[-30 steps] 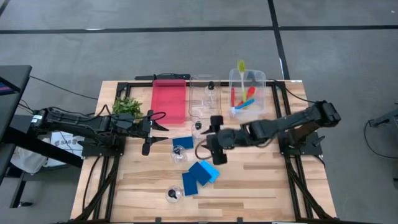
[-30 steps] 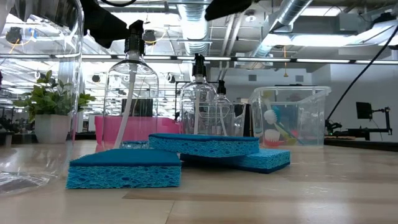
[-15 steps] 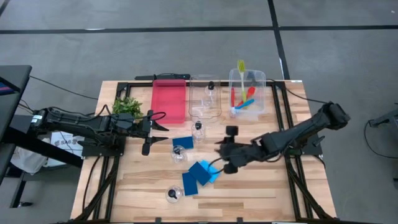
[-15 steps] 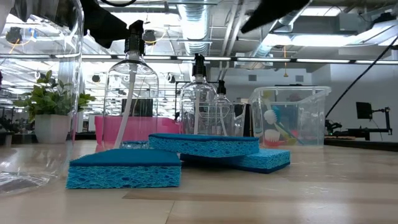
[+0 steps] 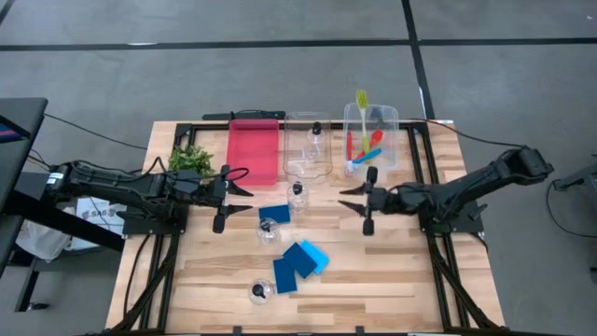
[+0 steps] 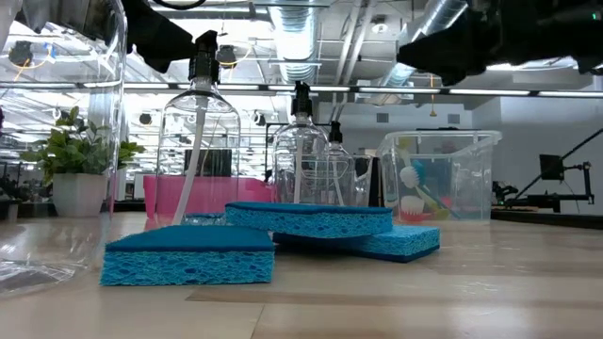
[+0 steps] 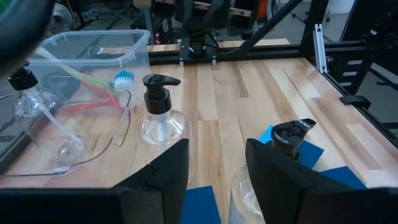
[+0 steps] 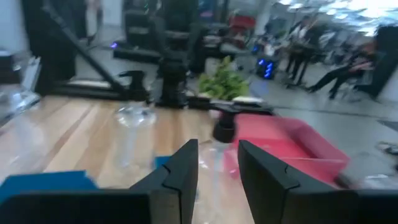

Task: Pick & Place Kitchen Sink Supplies
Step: Put the soap dispenser into the left transparent bin

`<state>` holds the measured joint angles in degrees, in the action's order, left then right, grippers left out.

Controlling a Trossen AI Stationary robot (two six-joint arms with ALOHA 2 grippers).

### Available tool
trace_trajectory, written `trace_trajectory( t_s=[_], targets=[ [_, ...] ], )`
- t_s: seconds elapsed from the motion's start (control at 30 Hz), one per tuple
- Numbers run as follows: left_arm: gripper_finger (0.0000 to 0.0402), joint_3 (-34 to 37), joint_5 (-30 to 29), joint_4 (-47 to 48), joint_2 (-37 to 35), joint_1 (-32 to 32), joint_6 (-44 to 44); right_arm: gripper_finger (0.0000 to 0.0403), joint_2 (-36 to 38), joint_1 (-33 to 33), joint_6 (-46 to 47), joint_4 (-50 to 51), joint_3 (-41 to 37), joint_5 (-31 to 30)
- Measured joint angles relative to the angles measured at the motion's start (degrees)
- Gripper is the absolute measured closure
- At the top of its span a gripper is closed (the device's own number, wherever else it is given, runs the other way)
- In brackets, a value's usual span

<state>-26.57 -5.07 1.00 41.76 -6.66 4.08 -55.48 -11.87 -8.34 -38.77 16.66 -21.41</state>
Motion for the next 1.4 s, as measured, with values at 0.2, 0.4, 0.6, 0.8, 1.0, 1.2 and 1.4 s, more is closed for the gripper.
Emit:
trace_trajectory(
  t_s=[0.2, 0.4, 0.6, 0.8, 1.0, 1.2, 1.4],
  targets=[
    [0.0240, 0.00, -0.01, -0.34, -0.02, 0.00, 0.00, 0.0295, -1.79, 3.87, 6.16, -3.88, -1.26, -1.06],
    [0.0241, 0.00, -0.01, -0.49, -0.02, 0.00, 0.00, 0.0295, -6.22, 6.73, 11.34, -4.01, -0.29, -0.47],
    [0.0241, 0.00, -0.01, -0.51, -0.01, -0.01, 0.00, 0.0272, -14.24, 7.98, 11.66, -3.93, 5.02, 5.09],
    [0.0241, 0.00, 0.00, -0.63, -0.01, -0.01, 0.00, 0.0189, -22.70, 8.70, 8.44, -5.80, 10.83, 5.15],
    [0.0241, 0.00, -0.01, -0.63, -0.02, 0.00, 0.00, 0.0125, -29.29, 10.32, 6.38, -5.92, 15.81, 7.83],
    [0.0241, 0.00, 0.01, -0.62, -0.02, -0.02, 0.00, 0.0118, -33.44, 12.19, 6.32, -5.81, 18.30, 8.31],
    [0.0241, 0.00, 0.00, -0.64, -0.01, -0.02, 0.00, 0.0117, -34.89, 12.82, 6.31, -6.71, 20.10, 11.08]
  ],
)
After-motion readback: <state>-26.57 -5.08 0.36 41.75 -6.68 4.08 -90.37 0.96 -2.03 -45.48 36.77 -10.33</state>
